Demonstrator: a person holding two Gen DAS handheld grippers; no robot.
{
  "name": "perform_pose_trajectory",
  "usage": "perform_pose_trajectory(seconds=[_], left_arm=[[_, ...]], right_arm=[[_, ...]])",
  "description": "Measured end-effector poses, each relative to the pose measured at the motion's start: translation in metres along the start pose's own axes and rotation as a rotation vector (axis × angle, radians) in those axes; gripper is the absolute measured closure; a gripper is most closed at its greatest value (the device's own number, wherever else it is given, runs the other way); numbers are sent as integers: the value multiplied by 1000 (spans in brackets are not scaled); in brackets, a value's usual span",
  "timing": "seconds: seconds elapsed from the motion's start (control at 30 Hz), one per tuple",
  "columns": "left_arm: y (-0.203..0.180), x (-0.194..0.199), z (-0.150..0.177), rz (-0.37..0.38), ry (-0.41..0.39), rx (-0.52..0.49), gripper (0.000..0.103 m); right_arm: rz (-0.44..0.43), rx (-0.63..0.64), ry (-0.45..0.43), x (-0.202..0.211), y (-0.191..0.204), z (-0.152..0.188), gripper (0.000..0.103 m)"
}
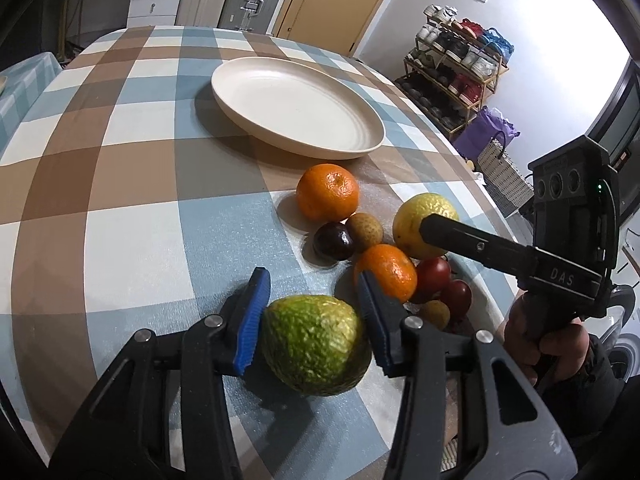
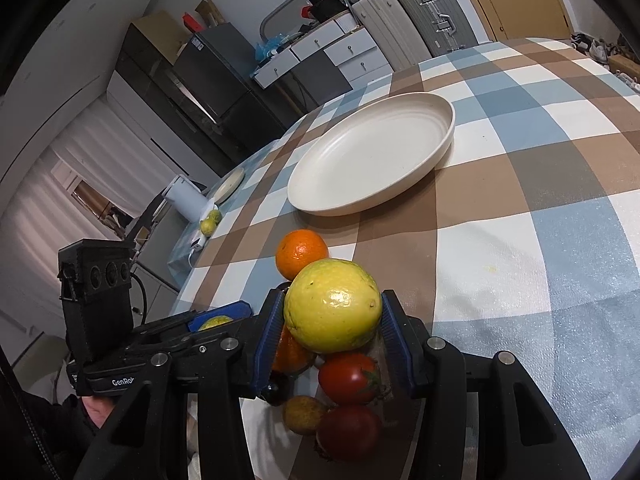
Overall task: Organize fruits
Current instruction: 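Lift the green pomelo with the left tool while the right tool grasps the yellow grapefruit, then carry both fruits onto the cream plate and open both tools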
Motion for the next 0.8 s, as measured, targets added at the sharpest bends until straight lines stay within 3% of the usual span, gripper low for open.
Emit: perform_pose_trajectory(seconds=[0.5, 0.8], left_arm=[[-3, 7, -7, 11, -15, -16, 61], [0, 27, -48, 0, -72, -27, 61]], right_arm=[[5, 13, -8, 2, -1, -4, 54], [-10, 52, -33, 12, 8, -24, 54]])
Point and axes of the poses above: each gripper's, at about its wrist camera, not at the fingertips, and x roughly against the way its jaws point, y to its left, z to its underside, the point moved 6 cm from there along -x, roughly the way its jaws point, and after that the axes turned 1 degree about y, right-handed, at the moved point
